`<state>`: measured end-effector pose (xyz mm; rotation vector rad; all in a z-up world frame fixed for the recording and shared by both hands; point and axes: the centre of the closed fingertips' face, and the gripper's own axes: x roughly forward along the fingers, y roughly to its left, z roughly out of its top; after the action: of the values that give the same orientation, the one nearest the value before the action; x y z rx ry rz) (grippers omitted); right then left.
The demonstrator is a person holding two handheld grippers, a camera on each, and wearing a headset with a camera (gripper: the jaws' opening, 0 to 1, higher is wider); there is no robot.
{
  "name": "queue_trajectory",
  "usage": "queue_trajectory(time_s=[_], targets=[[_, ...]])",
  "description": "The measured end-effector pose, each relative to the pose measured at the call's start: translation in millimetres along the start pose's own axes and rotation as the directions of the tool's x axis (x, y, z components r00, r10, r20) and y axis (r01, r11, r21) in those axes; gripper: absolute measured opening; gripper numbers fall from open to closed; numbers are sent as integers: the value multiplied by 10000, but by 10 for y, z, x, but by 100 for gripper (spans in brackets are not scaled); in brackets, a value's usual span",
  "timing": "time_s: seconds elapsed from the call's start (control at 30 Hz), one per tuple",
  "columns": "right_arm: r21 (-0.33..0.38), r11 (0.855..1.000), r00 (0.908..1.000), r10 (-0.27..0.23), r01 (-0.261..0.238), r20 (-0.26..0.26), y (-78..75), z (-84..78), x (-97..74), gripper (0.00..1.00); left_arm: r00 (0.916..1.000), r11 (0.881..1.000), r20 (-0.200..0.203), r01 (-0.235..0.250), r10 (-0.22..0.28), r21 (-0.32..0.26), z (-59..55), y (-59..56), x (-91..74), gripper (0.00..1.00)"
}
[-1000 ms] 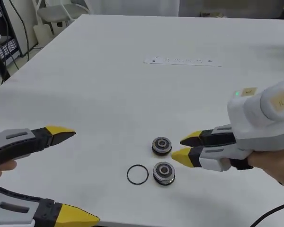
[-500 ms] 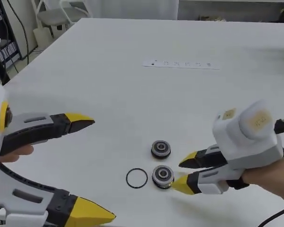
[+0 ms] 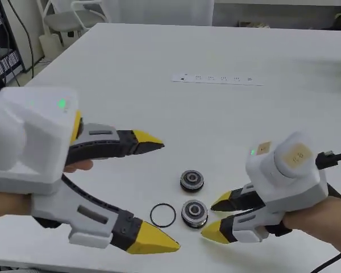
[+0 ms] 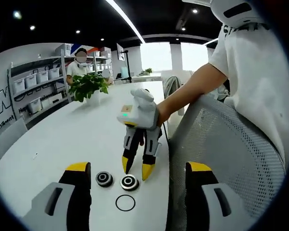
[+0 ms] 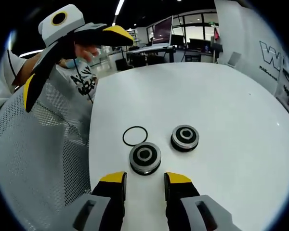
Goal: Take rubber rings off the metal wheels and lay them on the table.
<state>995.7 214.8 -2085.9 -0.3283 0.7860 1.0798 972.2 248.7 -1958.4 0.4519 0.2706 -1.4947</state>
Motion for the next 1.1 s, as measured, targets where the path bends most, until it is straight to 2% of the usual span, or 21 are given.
queue_trajectory(time_s=[0.07, 0.13, 0.23, 0.3, 0.43, 0.47, 0.53, 0.63, 0.73, 0.8, 0.87, 0.97, 1.1], targets=[[-15, 10000, 10000, -12, 12, 26, -2, 2, 1, 29, 9999, 9997, -152, 68, -65, 235, -41, 28, 76, 76], [-17, 10000, 10000, -28, 28, 35, -5, 1, 3, 28, 9981, 9988, -610, 71, -42, 484, -135, 79, 137, 70], [-36, 10000, 10000, -48, 48, 52, -4, 6, 5, 27, 9989, 9994, -477, 17, 0, 356, -162, 150, 221, 67], [-110, 9999, 10000, -72, 72, 29, -2, 6, 10, 26, 9993, 10000, -369, -53, 54, 26, -176, 182, 258, 66], [-148, 9998, 9999, -92, 94, 75, -4, 14, 15, 26, 9996, 9977, -212, -217, 204, -646, -272, 275, 366, 61], [-142, 9999, 9999, -77, 78, 86, -2, 16, 16, 26, 9996, 9958, -171, -219, 205, -886, -289, 283, 385, 60], [-104, 9999, 9999, -43, 44, 137, 4, 24, 20, 26, 9987, 9906, -499, -146, 79, -1357, -402, 294, 438, 54], [-130, 9999, 9999, -23, 25, 150, 9, 28, 24, 25, 9973, 9917, -725, -185, 93, -1275, -516, 313, 514, 49], [-87, 10000, 9998, -12, 14, 184, 6, 30, 21, 25, 9966, 9860, -794, -333, 205, -1636, -592, 333, 562, 46], [-47, 10000, 9998, -4, 5, 207, 6, 32, 20, 25, 9967, 9826, -798, -321, 177, -1827, -629, 331, 594, 39], [-26, 10000, 9997, -12, 12, 241, 2, 37, 19, 25, 9959, 9822, -899, -264, 98, -1858, -676, 311, 626, 34], [-20, 10000, 9997, -28, 28, 224, 0, 30, 18, 24, 9935, 9803, -1136, -115, -112, -1973, -757, 279, 651, 35], [68, 10000, 9997, -45, 43, 257, -12, 27, 12, 24, 9927, 9834, -1199, -70, -151, -1816, -786, 277, 665, 33]])
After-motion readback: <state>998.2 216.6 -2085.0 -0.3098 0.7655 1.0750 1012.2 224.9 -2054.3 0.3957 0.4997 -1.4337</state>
